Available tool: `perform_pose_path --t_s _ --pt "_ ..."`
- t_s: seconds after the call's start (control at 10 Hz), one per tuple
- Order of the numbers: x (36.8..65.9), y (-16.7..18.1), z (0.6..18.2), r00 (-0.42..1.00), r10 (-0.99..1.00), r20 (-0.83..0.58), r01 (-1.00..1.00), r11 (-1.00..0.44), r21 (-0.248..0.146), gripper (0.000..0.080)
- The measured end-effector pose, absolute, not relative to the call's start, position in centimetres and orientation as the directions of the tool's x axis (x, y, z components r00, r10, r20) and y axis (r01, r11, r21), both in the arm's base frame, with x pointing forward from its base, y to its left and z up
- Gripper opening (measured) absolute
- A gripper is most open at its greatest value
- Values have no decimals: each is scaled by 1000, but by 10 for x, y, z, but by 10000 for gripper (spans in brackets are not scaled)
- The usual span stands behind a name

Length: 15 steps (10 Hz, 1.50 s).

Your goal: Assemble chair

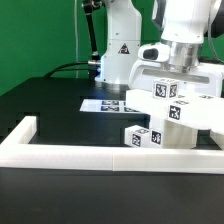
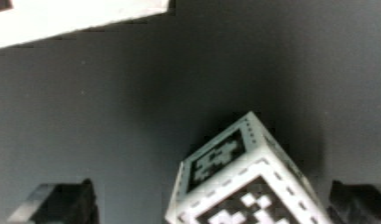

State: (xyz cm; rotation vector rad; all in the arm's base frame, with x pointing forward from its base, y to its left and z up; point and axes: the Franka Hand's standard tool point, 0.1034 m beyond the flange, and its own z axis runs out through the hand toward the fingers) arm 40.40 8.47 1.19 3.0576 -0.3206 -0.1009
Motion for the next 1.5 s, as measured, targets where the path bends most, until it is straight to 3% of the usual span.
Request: perform_pose_path --t_s 0.2,0.3,0.4,0.5,0.6,0.7,0.8,0.9,1.5 --pt "404 84 12 976 -210 -58 -205 -976 72 622" --pt "404 84 12 976 -210 -58 -205 -976 72 488" --pt "404 84 12 976 -210 -58 -205 -976 72 488" --pt "404 84 12 976 -210 -58 -205 -976 72 322" --pt "404 84 12 976 -210 -58 -205 -976 72 322" --pt "404 84 12 976 -210 -58 -205 -976 72 145" --pt "404 84 12 976 -210 -58 -205 -976 72 145" --pt "404 84 12 976 -210 -58 -205 -976 72 24" --pt "403 84 13 976 -208 -59 -204 -976 71 2"
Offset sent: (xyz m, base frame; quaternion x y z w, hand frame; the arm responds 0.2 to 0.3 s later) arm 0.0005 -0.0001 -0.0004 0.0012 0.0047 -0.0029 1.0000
